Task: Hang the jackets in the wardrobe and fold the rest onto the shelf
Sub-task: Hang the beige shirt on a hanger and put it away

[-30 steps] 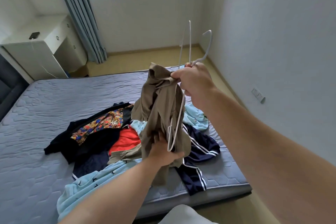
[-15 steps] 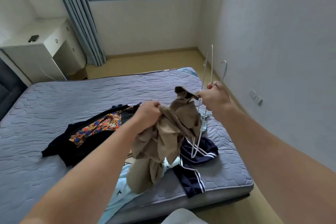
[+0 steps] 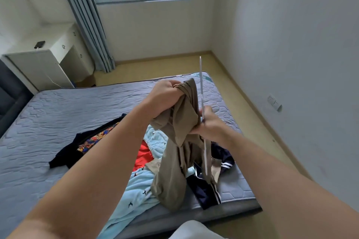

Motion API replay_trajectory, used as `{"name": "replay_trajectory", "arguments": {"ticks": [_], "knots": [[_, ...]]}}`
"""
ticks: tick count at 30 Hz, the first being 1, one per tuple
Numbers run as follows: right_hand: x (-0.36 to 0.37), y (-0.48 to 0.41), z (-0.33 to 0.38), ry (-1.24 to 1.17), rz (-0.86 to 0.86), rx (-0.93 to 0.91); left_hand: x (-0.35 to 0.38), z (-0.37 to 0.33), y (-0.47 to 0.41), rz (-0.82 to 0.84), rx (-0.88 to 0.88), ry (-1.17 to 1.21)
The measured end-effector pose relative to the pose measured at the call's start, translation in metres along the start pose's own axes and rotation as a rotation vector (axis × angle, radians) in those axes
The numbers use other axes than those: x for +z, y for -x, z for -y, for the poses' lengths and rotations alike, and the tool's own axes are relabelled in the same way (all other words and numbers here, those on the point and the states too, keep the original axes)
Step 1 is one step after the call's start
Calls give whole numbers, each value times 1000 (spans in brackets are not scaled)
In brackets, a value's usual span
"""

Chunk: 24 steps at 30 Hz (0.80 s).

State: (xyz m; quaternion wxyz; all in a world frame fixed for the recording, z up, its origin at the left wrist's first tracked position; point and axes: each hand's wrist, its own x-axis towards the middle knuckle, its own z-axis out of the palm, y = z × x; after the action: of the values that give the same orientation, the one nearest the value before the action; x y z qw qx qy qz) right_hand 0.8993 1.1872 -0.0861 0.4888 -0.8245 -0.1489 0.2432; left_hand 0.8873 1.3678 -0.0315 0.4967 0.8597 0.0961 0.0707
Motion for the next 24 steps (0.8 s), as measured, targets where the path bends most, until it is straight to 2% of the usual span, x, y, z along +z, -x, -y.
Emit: {"name": "replay_trajectory", "arguments": {"ticks": [2,5,7,11,13,18,19,21,24], "knots": [[7,-2,-1,-8,-78,-43,-1,-3,1,33,71,-89],[5,-7,-5,-14,-190,-37,-9,3,-3,-134,187,-294],[-1,-12,-10,-2,-231,2,-15,12,-7,-222,187,-389],[-15,-16,-13,105,-330,25,-14,37,-13,-290,22,-203],[-23,-17,-15,183,-419,46,-10,52,-14,-321,-14,-194],[-40,-13,-15,265,-551,53,4,98,-7,-101,153,-517],[-43,-13,-15,253,-566,52,6,108,-6,-96,123,-528],[-48,-11,-13,223,-576,64,10,124,-4,-187,-25,-498],[-53,-10,-9,185,-568,56,23,130,-4,-268,-411,-348]]}}
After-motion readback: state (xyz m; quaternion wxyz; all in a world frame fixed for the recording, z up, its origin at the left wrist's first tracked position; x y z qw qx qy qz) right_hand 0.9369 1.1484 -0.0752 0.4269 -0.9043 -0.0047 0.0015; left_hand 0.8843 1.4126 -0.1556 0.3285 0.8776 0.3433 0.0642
